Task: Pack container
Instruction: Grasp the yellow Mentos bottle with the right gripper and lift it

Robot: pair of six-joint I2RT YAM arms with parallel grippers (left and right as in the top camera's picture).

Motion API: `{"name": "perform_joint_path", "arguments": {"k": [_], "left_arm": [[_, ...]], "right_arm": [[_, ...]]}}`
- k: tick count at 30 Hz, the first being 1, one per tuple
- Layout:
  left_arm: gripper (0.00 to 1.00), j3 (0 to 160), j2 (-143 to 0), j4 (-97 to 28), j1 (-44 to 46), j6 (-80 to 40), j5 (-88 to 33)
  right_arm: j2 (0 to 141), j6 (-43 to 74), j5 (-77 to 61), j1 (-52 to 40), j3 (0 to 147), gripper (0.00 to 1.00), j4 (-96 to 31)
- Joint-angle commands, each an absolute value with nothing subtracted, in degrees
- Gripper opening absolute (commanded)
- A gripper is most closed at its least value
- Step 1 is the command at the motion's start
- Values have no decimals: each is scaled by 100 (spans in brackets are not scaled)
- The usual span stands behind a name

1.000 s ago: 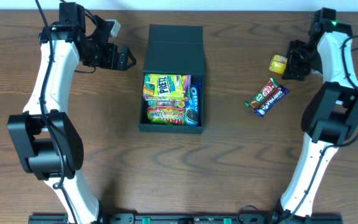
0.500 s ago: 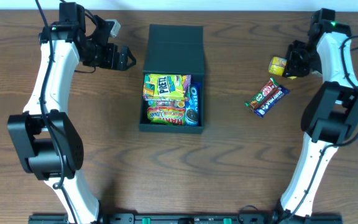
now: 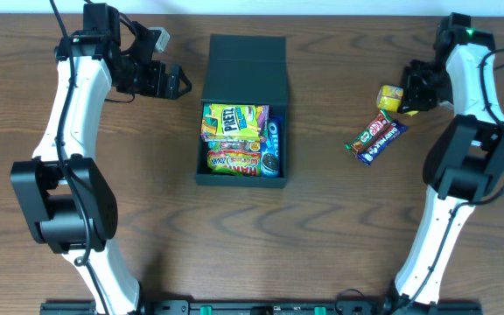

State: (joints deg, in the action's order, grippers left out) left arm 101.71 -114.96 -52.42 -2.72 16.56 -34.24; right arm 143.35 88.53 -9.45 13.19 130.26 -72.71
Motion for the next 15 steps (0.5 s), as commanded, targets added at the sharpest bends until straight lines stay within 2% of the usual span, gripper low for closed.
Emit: {"name": "perform_joint_path", "arguments": {"k": [1, 8, 15], "left_arm": [[95, 10302, -11373, -5242, -259, 1715, -3389], [95, 10302, -11373, -5205, -261, 1712, -3389], [98, 10302, -11373, -5153, -405, 1704, -3389]], "right_arm": [[14348, 8433, -902, 1229, 13653, 2, -7548], [14348, 7848, -943, 725, 15395, 2, -8641], [14348, 7706, -1041, -220, 16252, 2, -9736]]}}
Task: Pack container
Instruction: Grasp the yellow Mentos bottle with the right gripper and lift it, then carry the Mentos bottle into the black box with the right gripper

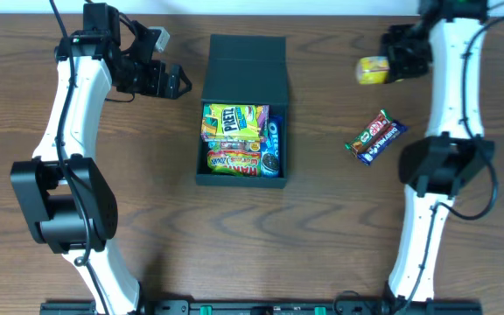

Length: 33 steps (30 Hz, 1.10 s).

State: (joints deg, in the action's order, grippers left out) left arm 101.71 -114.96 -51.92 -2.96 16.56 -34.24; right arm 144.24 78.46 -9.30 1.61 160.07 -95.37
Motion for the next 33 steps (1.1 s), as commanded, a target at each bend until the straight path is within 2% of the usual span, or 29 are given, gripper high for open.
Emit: {"name": "perform_joint_path", "arguments": {"k": [1, 7, 16, 22, 33], "left_arm": [[98, 10302, -11373, -5120, -469, 1662, -3389], [98, 10302, -11373, -5050, -950, 1627, -3411], [98, 10302, -11373, -5092, -1341, 1632, -3411], [98, 10302, -11373, -5089, -1358, 1632, -3413], [98, 10302, -11371, -5166, -1358, 1629, -3457]], "right_arm": [[14346, 7618, -1170, -381, 16263, 2, -9730], [14346, 8265, -1629, -1616, 16258, 2, -9730], [14346, 8049, -1415, -2602, 16258, 2, -9732], [14346, 7999, -1435, -2858, 16254, 2, -9732], [14202, 6810, -1551, -3063, 15902, 2, -9734]]}}
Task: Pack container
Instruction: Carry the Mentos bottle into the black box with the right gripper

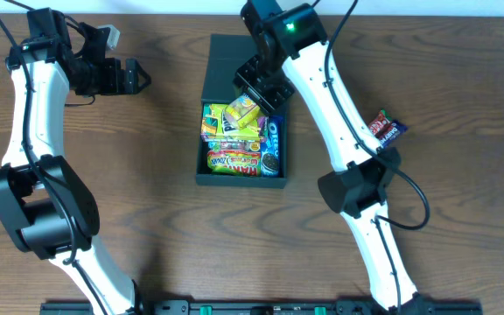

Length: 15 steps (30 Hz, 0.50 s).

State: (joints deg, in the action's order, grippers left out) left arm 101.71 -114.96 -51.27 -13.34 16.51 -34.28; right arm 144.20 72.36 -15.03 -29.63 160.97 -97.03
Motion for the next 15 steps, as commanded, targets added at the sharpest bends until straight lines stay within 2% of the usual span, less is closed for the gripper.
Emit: {"name": "perform_joint_path", "arguments": {"k": [1, 4, 9, 15], "left_arm": [[98, 10302, -11373, -5166, -1358, 1629, -3457], [98, 10302, -11373, -5166, -1358, 1629, -3457], [98, 10302, -11373, -5164, -1358, 1629, -3474], [98, 10302, -11373, -5162, -1358, 1629, -3603]], "right_arm": [[14094, 6842, -1527, -3070, 15673, 2, -9734], [13620, 7096, -1275, -3070, 14779, 2, -9734], [12717, 8215, -1096, -3105, 13146, 2, -9730], [12621, 8879, -1160, -3402, 12914, 2, -9605]]}}
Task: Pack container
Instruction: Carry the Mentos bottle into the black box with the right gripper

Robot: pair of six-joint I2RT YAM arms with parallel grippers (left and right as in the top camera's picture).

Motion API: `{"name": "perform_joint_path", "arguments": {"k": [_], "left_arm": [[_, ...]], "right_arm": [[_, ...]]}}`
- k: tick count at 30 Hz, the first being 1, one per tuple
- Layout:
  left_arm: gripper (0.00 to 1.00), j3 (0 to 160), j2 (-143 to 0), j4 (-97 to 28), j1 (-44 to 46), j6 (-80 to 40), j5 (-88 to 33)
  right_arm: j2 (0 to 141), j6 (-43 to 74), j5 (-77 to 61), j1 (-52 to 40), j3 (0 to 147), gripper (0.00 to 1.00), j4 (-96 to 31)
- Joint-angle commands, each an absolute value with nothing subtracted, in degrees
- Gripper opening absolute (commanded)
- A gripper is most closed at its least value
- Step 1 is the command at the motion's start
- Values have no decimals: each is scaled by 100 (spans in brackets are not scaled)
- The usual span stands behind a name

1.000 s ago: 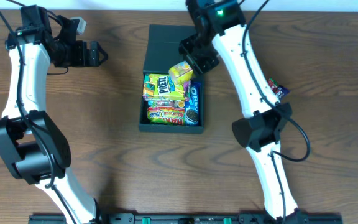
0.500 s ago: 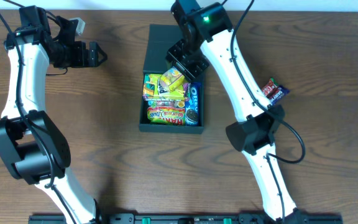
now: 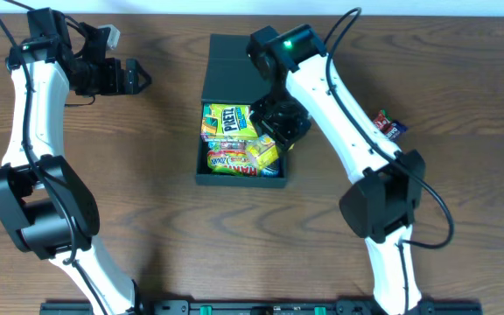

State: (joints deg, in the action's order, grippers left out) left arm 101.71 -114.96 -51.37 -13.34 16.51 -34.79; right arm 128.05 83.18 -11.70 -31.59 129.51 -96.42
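A dark box (image 3: 201,96) stands open at mid-table, its lid folded back. Inside lie a green-yellow pretzel bag (image 3: 228,119) and a colourful candy bag (image 3: 227,163). My right gripper (image 3: 274,140) reaches down over the box's front right part. A yellow snack packet (image 3: 263,155) sits at its fingertips, tilted on top of the other snacks, and the gripper looks shut on it. Far off at the back left, my left gripper (image 3: 136,77) hangs open and empty.
Wrapped candy bars (image 3: 388,128) lie on the table to the right, partly hidden behind my right arm. The brown tabletop (image 3: 147,219) stretches in front of the box.
My right gripper has gone from the back of the box to its front right part, and the yellow packet went with it. The left arm has not moved.
My right gripper was at the yellow packet on the table far right, next to the candy bars. Then it held the packet in the air at the back right. Later it was over the box's back, the left arm drawn further left. Now the packet is low in the box.
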Motion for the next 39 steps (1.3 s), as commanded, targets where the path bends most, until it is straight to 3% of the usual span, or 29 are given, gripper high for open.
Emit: {"name": "perform_joint_path", "arguments": {"k": [1, 7, 14, 23, 37, 39], "left_arm": [[98, 10302, -11373, -5159, -1358, 1629, -3603], [98, 10302, -11373, -5157, -1358, 1629, -3605], [98, 10302, -11373, -5092, -1358, 1623, -3623], [98, 10302, -11373, -5092, -1358, 1621, -3754], [98, 10302, -11371, -5092, -1358, 1623, -3754], [98, 10302, -11373, -5092, -1358, 1625, -3752]], "right_arm": [[12621, 8895, -1135, -3509, 12914, 2, -9474], [12628, 9419, -1052, -3916, 12914, 2, -8855], [12634, 11677, -543, -4204, 12864, 2, -8783], [12648, 11754, -434, -4272, 12844, 2, -7703], [12831, 11754, -242, -4281, 12540, 2, -7400], [12842, 11751, -239, -4281, 12540, 7, -7389]]}}
